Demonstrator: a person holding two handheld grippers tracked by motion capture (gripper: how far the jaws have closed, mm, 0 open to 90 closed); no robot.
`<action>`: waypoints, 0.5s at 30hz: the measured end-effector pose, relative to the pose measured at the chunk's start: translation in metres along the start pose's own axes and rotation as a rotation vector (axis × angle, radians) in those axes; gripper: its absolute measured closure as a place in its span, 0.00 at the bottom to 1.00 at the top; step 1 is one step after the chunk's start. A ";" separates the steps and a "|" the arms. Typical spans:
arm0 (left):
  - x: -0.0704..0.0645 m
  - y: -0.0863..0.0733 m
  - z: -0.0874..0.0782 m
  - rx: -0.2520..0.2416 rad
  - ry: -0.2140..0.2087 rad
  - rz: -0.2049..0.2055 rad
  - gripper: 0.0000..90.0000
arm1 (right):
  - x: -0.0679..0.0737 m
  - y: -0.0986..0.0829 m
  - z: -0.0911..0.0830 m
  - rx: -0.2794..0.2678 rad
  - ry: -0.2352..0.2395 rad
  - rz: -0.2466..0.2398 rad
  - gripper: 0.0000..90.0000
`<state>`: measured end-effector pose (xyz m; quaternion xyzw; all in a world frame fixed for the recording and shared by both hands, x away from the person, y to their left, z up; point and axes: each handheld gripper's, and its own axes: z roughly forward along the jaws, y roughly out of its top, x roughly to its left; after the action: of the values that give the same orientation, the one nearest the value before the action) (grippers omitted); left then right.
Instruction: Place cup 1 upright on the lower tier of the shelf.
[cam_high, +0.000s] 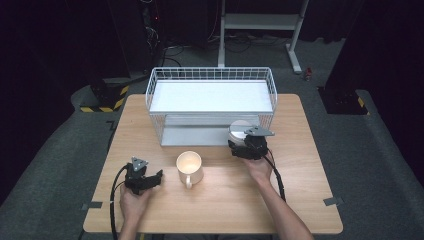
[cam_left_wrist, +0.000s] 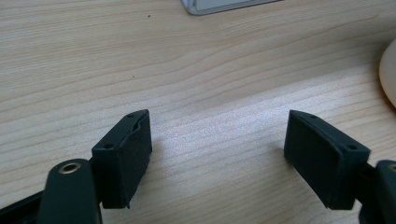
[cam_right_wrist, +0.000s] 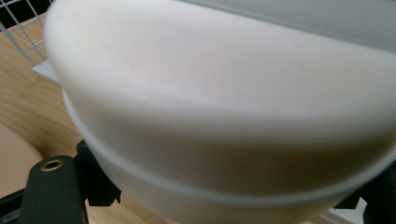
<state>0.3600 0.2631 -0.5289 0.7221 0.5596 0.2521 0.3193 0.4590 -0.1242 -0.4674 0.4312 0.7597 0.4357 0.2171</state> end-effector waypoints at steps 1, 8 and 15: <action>0.000 0.000 0.000 0.000 0.000 0.000 0.26 | 0.000 0.001 0.002 -0.002 -0.001 -0.001 0.21; 0.000 0.000 0.000 0.000 0.000 0.000 0.26 | -0.002 0.006 0.012 0.002 -0.031 0.000 0.21; 0.000 0.000 0.000 -0.001 0.000 0.000 0.26 | -0.003 0.011 0.024 -0.010 -0.052 -0.003 0.21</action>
<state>0.3600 0.2631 -0.5289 0.7219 0.5596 0.2523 0.3195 0.4829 -0.1129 -0.4713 0.4403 0.7522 0.4278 0.2395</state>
